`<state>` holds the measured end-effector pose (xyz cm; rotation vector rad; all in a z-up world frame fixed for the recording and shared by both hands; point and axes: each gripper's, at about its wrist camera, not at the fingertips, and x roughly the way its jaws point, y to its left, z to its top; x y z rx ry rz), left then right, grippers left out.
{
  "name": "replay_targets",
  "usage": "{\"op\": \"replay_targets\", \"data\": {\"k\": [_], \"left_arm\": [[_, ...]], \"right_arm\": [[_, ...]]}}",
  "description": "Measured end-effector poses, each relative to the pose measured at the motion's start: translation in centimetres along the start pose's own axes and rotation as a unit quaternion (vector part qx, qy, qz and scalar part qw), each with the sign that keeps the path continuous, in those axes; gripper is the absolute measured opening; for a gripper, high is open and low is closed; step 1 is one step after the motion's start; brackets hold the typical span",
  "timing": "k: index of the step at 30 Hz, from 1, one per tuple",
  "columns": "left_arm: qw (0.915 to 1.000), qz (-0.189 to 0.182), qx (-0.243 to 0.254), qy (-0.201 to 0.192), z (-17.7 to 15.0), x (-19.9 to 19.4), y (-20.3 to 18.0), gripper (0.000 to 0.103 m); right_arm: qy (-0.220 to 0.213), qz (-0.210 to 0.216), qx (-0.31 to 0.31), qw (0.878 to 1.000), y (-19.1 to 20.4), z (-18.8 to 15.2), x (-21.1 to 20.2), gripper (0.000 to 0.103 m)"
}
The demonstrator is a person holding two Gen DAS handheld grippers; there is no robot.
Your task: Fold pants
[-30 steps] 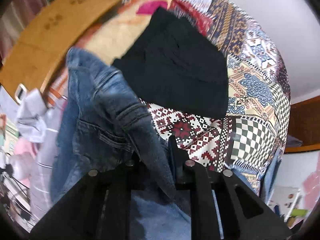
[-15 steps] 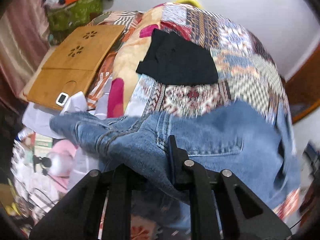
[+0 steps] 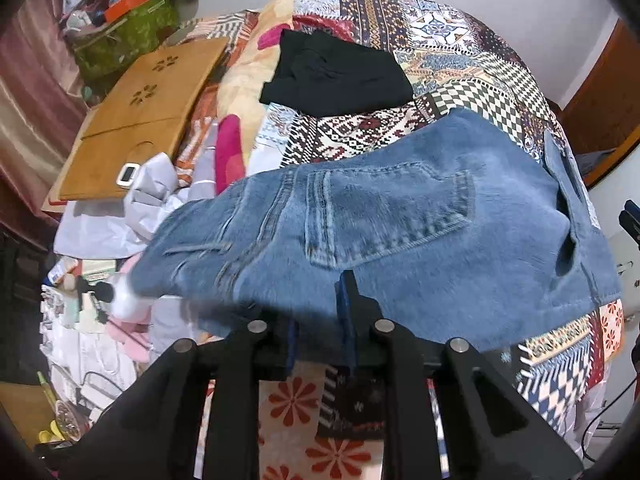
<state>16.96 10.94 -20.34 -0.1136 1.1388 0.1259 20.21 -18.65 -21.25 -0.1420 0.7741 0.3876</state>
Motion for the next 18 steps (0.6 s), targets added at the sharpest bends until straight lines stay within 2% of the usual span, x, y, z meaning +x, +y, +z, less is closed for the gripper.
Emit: {"op": "replay_targets", "data": {"k": [2,4,5,8,10,11,18], "left_arm": [[0.9999,0.003,0.004,-0.014,-0.1,-1.4,0.2,0.035],[0.9986,0.021,0.013,-0.046,-0.1,-3.2,0.5,0.063],[0.9969,0.035,0.020,-0.067,0.0,-4.2,0.5,0.066],[0.9929,0.049,0.039,-0.101,0.9,-5.9,0.3,0.073],[0.9911,0.041,0.048,-0.117,1.9,-6.2,-0.2,0.081],[0.9908,0.036,0.051,-0.120,2.6,-6.0,-0.5,0.082],[0.9911,0.003,0.091,-0.097,8.6,-0.7,-5.5,0.082]], "right_arm": [[-0.003,-0.006,0.005,1.000,-0.4,-0.1,-0.2,0.058],[-0.006,-0.014,0.011,1.000,-1.0,-0.1,-0.3,0.060],[-0.006,-0.017,0.012,1.000,-1.2,-0.1,-0.3,0.062],[-0.004,-0.030,0.017,0.999,-2.1,0.2,0.0,0.065],[0.000,-0.039,0.025,0.999,-2.9,0.6,0.6,0.069],[0.002,-0.042,0.029,0.999,-3.3,0.7,0.9,0.071],[0.049,-0.037,0.095,0.994,-7.6,2.3,5.8,0.071]]}}
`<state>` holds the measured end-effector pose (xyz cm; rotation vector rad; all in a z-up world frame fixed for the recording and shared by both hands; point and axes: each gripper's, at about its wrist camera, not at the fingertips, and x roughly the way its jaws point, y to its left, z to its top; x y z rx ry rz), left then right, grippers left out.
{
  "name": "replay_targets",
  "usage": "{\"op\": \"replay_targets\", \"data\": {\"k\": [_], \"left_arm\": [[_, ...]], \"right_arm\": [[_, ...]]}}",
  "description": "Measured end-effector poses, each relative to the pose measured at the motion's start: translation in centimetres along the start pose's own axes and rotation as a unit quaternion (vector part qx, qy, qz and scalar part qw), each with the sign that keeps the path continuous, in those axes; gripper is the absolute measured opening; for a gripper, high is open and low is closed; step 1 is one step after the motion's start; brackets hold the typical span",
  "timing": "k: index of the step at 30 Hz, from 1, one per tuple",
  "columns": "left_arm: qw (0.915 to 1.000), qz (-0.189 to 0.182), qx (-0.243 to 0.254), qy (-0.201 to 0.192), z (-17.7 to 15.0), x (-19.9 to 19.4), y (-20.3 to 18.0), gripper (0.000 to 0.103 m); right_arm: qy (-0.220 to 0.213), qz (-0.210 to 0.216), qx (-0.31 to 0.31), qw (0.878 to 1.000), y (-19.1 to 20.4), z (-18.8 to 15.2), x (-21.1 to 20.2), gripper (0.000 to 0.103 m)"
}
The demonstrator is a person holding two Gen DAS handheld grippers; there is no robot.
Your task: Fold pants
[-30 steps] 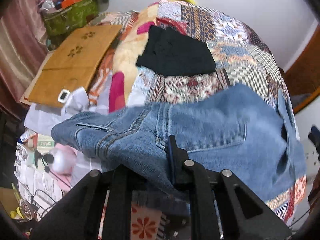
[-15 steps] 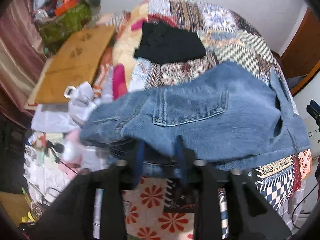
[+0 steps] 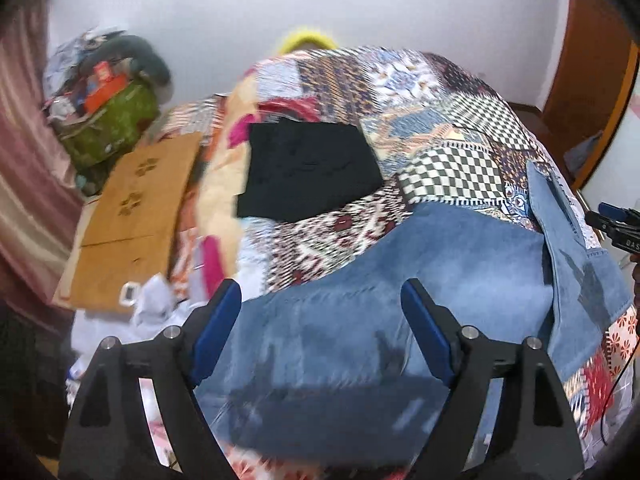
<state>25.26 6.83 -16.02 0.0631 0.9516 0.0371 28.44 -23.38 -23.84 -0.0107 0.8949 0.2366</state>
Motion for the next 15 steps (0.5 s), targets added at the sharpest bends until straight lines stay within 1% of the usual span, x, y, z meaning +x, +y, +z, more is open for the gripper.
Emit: {"op": "replay_targets", "data": {"k": [3,6,8,11,15], "left_arm": [[0.9994,-0.015,0.009,0.028,1.8,3.3,-1.8,0.082],[0.9982,-0.028,0.022,0.048,2.7,5.8,-3.3,0.082],[0.9977,-0.017,0.035,0.055,3.2,7.4,-4.2,0.082],[0.9975,0.014,0.046,0.051,3.7,9.0,-4.8,0.082],[0.9966,0.012,0.051,0.064,4.0,10.8,-5.1,0.082]], "right_arm": [[0.015,-0.003,0.020,1.000,-1.5,1.2,2.3,0.071],[0.023,-0.012,0.041,0.999,-3.3,2.5,4.4,0.071],[0.028,-0.020,0.064,0.997,-4.9,3.3,6.3,0.071],[0.045,-0.043,0.091,0.994,-7.0,4.4,9.8,0.071],[0.069,-0.072,0.114,0.988,-9.2,6.2,14.1,0.071]]}}
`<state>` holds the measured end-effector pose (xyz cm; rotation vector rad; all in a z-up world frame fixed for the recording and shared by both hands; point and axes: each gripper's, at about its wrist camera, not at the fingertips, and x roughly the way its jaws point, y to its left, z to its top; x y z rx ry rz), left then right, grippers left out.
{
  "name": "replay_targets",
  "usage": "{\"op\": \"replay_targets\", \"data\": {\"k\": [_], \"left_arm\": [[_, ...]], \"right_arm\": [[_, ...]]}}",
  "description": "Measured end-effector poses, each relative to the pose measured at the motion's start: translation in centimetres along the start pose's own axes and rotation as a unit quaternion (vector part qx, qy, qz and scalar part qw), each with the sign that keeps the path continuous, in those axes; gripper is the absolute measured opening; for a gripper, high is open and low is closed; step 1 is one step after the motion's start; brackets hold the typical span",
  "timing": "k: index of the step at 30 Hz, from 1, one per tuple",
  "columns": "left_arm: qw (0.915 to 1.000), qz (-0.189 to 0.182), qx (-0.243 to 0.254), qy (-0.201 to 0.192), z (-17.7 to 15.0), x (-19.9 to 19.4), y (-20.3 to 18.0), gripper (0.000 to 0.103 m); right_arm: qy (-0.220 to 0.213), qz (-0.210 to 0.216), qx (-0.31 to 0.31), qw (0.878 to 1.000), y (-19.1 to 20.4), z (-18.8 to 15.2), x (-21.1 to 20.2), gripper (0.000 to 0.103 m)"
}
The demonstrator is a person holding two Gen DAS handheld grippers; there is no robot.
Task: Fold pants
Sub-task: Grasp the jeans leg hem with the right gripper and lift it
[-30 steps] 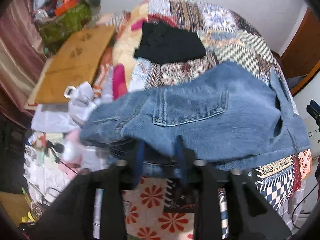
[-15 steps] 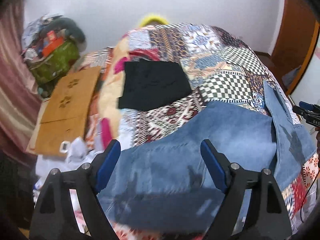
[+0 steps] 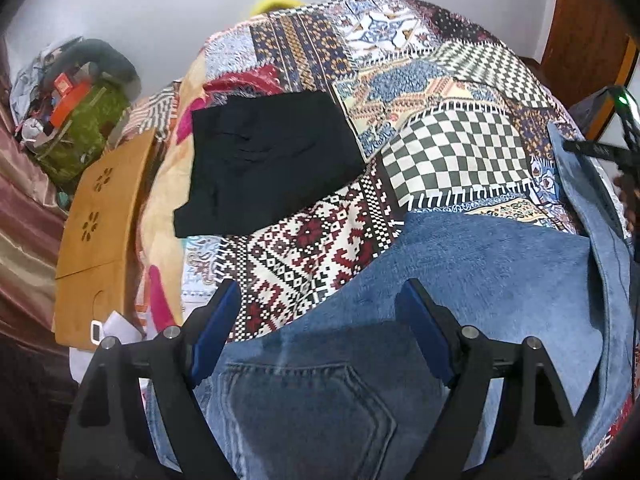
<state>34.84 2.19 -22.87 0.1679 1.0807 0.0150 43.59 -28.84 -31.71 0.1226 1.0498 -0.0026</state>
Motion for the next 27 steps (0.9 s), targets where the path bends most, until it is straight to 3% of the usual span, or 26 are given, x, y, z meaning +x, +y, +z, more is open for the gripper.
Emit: {"op": "replay_targets", "data": {"k": [4,7,9,11,13,15,20,24,27], "left_arm": [[0.9999,-0.002,0.001,0.012,0.2,1.1,-0.2,0.082],[0.9999,-0.004,-0.008,0.013,0.4,1.3,-0.1,0.082],[0.9999,-0.002,-0.007,0.011,0.6,1.3,-0.2,0.082],[1.0000,0.004,-0.001,0.008,0.7,1.0,-0.4,0.082],[1.0000,0.009,0.000,0.002,0.8,0.4,-0.6,0.082],[0.9999,0.009,-0.001,-0.004,0.8,-0.3,-0.8,0.082],[1.0000,-0.001,0.005,-0.006,0.1,-2.0,-1.9,0.083],[0.9994,0.016,0.016,-0.026,-0.7,-3.9,-3.1,0.083],[0.9993,0.000,0.009,-0.037,-1.2,-5.4,-3.9,0.086]], "right_arm": [[0.017,-0.032,0.007,0.999,-1.2,1.7,3.5,0.071],[0.017,-0.029,-0.006,0.999,-1.5,1.8,5.0,0.068],[0.009,-0.018,-0.004,1.000,-1.7,1.9,5.2,0.058],[0.003,-0.014,-0.002,1.000,-1.6,2.0,5.2,0.034],[-0.003,-0.041,-0.015,0.999,-0.8,1.9,5.3,0.017],[-0.001,-0.047,-0.029,0.998,-0.2,1.6,4.9,0.008],[-0.016,-0.026,0.007,1.000,-2.2,0.3,1.3,0.005],[-0.061,-0.024,0.015,0.998,-5.3,-0.5,-5.0,0.005],[-0.099,-0.031,0.018,0.994,-8.2,-1.7,-11.0,0.005]]}}
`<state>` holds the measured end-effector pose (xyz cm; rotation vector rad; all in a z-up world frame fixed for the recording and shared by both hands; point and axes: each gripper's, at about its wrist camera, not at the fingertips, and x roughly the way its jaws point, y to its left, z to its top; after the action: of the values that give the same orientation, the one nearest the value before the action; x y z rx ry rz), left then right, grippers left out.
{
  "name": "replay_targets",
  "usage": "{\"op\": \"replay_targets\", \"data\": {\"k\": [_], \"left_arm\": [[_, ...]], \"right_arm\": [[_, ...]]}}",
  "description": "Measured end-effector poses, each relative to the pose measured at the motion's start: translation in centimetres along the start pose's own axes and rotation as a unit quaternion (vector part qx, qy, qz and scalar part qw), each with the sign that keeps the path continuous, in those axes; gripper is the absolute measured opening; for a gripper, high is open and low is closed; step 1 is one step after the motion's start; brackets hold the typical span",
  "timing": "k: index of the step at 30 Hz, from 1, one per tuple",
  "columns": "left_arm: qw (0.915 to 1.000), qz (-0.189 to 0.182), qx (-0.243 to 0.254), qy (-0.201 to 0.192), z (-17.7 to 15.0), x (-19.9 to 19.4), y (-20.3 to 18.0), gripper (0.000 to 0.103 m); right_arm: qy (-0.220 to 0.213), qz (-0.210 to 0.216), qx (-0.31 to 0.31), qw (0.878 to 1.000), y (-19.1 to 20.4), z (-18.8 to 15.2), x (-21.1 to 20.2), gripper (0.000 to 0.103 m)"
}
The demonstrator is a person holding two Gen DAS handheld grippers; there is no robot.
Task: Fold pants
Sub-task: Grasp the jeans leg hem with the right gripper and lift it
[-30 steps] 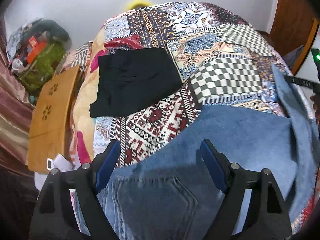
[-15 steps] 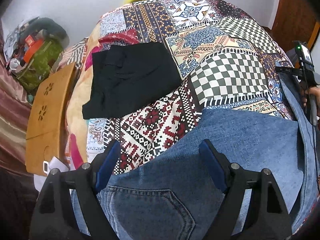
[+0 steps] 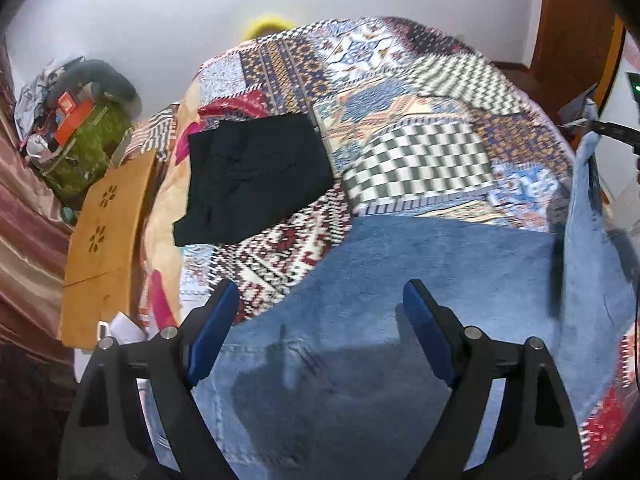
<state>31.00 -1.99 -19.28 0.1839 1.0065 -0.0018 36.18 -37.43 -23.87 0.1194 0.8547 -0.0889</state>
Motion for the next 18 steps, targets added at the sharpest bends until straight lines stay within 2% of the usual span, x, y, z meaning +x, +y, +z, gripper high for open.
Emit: {"op": "replay_targets", "data": {"k": [4,8,11,14,18], "left_arm": [[0.9998,-0.019,0.003,0.002,-0.2,-1.2,-1.8,0.087],[0.9990,-0.038,0.020,0.015,-0.5,-1.9,-4.2,0.087],[0.9969,-0.066,0.031,0.029,-1.2,-2.4,-6.2,0.087],[0.9955,-0.070,0.053,0.036,-2.1,-2.6,-8.4,0.087],[0.9930,-0.081,0.071,0.049,-3.2,-2.3,-11.1,0.087]], "right_arm": [[-0.045,0.007,0.025,0.999,-4.3,0.5,-6.8,0.005],[-0.098,0.023,0.040,0.994,-6.6,-0.1,-13.5,0.005],[-0.136,0.042,0.052,0.988,-7.7,-0.7,-17.6,0.005],[-0.143,0.039,0.053,0.988,-8.7,-2.0,-19.1,0.005],[-0.102,0.018,0.057,0.993,-10.2,-4.7,-16.7,0.005]]}}
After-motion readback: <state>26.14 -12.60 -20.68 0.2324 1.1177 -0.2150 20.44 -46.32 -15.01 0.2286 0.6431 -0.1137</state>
